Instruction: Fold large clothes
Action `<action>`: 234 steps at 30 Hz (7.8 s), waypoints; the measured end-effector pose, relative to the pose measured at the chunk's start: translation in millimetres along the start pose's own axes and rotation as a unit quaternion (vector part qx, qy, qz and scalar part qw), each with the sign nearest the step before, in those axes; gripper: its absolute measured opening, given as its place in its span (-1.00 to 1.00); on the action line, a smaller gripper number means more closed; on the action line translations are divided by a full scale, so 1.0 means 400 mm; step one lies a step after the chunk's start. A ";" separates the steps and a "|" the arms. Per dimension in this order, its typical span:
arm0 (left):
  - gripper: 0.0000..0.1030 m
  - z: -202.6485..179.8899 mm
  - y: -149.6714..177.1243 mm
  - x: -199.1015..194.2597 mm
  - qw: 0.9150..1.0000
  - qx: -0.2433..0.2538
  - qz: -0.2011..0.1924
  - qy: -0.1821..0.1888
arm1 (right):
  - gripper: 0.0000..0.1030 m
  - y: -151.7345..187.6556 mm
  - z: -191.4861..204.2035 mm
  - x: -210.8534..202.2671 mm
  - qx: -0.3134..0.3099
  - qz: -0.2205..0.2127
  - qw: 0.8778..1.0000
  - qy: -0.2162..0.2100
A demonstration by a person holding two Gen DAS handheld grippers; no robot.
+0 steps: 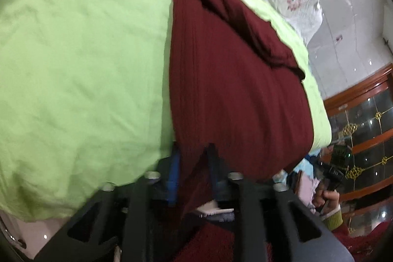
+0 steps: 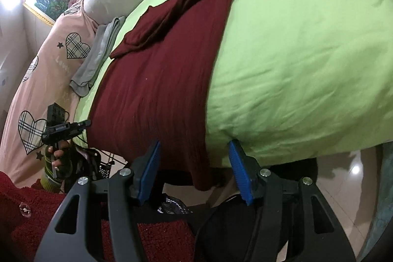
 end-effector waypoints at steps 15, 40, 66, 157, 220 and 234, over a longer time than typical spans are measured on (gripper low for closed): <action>-0.81 -0.014 0.032 0.023 0.998 0.044 0.036 0.033 | -0.80 0.043 0.066 0.056 -0.059 0.020 0.997 -0.035; -0.94 -0.126 -0.145 -0.061 0.990 0.037 -0.075 0.112 | -0.93 -0.227 0.140 -0.075 -0.002 -0.090 0.991 -0.097; -0.93 -0.088 -0.163 -0.095 0.987 -0.013 -0.107 0.115 | -0.89 -0.103 0.161 -0.039 0.000 -0.044 0.981 -0.191; -0.87 0.123 -0.394 0.050 0.958 -0.218 -0.184 0.002 | -0.28 -0.564 0.268 0.207 0.036 -0.083 0.994 -0.063; -0.86 -0.692 -0.482 0.458 0.977 0.199 -0.080 0.002 | 0.41 -0.679 0.129 0.224 0.135 -0.020 0.986 -0.092; -0.86 -0.704 -0.456 0.440 0.974 0.211 -0.081 0.031 | -0.71 -0.748 0.125 0.378 0.138 0.054 0.987 -0.059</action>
Point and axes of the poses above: each gripper's, at about its wrist camera, not at the fingertips, and x roughly the way its jaws point, z to its left, y to its underside, the point moved 6 cm from there along x, roughly the way its jaws point, and after that the axes turned 5 degrees about x, right-handed, at the moved point
